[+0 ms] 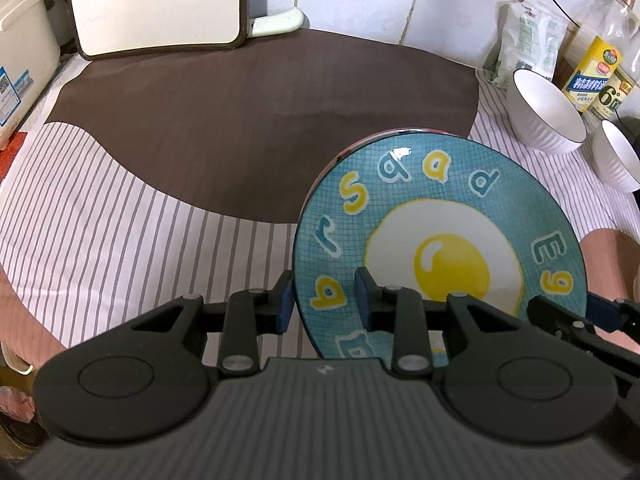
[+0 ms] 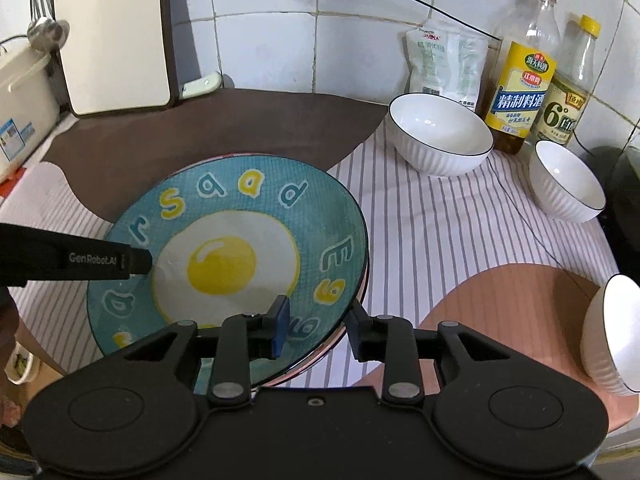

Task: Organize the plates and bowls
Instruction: 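Carry the blue egg plate over and lower it onto the bunny plate, then open both grippers and move them to the white bowl by the stove, then close the left gripper on the white bowl rim while the right gripper pinches the opposite rim, then lift the white bowl and carry it toward the other white bowls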

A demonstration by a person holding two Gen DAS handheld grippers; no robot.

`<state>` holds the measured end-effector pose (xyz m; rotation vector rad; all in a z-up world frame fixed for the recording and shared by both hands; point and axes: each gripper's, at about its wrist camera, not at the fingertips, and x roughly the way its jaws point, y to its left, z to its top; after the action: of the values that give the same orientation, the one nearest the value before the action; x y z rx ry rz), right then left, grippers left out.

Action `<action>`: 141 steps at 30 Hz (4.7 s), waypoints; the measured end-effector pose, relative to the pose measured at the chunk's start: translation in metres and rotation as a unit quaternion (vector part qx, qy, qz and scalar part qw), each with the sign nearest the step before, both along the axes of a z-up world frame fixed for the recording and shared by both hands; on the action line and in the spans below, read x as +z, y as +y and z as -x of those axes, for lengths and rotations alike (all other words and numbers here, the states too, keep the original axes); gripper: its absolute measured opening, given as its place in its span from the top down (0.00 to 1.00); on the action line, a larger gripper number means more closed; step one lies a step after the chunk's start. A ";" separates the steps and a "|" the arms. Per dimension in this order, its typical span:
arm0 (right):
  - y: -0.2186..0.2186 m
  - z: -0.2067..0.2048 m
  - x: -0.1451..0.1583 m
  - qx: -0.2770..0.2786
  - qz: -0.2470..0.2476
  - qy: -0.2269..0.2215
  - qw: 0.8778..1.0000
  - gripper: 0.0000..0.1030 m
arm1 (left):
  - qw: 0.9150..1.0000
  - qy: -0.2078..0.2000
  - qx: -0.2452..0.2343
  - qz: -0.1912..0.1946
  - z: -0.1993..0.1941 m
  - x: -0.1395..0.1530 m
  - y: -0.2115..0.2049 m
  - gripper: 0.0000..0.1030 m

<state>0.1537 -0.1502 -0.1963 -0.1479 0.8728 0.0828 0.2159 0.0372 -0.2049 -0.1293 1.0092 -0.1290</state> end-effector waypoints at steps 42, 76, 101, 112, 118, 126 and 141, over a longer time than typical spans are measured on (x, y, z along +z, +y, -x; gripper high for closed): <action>-0.138 0.125 0.075 0.059 -0.060 -0.191 0.978 0.59 | 0.987 -0.058 -0.152 0.012 0.100 0.117 -0.087 0.60; -0.265 0.106 -0.026 -0.065 -0.004 -0.205 0.976 0.09 | 0.964 -0.087 -0.235 0.086 0.060 0.044 -0.283 0.34; -0.279 0.066 -0.068 -0.070 -0.051 -0.223 0.971 0.07 | 0.961 0.021 -0.238 0.139 0.022 -0.002 -0.339 0.83; -0.265 0.069 -0.065 -0.076 -0.070 -0.214 0.971 0.07 | 0.965 0.017 -0.227 0.130 0.031 0.003 -0.321 0.83; -0.244 0.072 -0.057 -0.058 -0.070 -0.218 0.972 0.07 | 0.969 0.008 -0.216 0.116 0.036 0.013 -0.300 0.83; -0.208 0.069 -0.041 -0.012 -0.068 -0.226 0.972 0.07 | 0.978 0.007 -0.182 0.103 0.035 0.030 -0.258 0.83; -0.169 0.034 -0.051 0.070 -0.067 -0.220 0.971 0.07 | 0.989 0.002 -0.130 0.064 0.020 0.023 -0.212 0.83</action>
<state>0.1196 -0.3189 -0.2471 -0.0949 0.4115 0.2321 0.1960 -0.1745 -0.1820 -0.1145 1.0194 -0.4331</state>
